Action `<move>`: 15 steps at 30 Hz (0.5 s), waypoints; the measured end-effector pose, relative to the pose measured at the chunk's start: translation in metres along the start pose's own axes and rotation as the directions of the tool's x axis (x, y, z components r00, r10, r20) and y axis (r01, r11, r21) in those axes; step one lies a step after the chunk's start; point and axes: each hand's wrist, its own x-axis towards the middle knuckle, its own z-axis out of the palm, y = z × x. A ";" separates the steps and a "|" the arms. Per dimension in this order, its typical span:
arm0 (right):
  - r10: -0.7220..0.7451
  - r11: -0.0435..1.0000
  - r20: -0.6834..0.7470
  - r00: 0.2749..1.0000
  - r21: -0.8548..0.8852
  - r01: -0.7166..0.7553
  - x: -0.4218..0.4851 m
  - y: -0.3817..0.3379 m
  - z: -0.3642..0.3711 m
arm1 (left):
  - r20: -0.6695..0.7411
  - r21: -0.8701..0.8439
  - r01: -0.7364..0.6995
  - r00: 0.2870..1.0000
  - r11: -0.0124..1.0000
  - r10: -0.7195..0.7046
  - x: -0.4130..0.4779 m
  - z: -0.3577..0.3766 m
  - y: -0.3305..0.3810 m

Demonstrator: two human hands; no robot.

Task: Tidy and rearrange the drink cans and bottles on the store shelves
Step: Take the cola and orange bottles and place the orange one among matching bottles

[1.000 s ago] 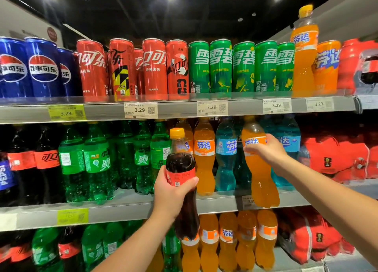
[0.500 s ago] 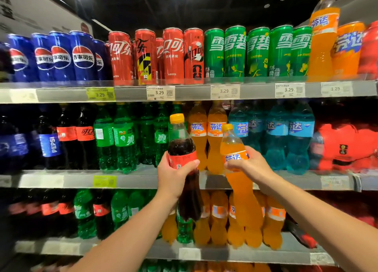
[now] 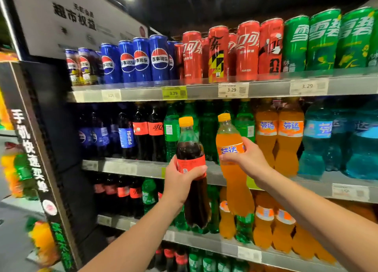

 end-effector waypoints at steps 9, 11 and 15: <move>0.010 0.996 0.032 0.999 0.087 -0.013 0.013 -0.007 0.109 | 0.055 -0.028 0.033 0.998 0.999 -0.032 0.027 -0.096 0.003; 0.015 0.992 0.028 0.999 0.125 -0.019 0.015 -0.008 0.121 | 0.090 -0.090 0.083 0.993 0.993 -0.075 0.032 -0.106 0.002; 0.003 0.971 0.062 0.998 0.240 -0.018 0.021 -0.008 0.138 | 0.242 -0.238 0.218 0.957 0.946 -0.160 0.040 -0.115 0.002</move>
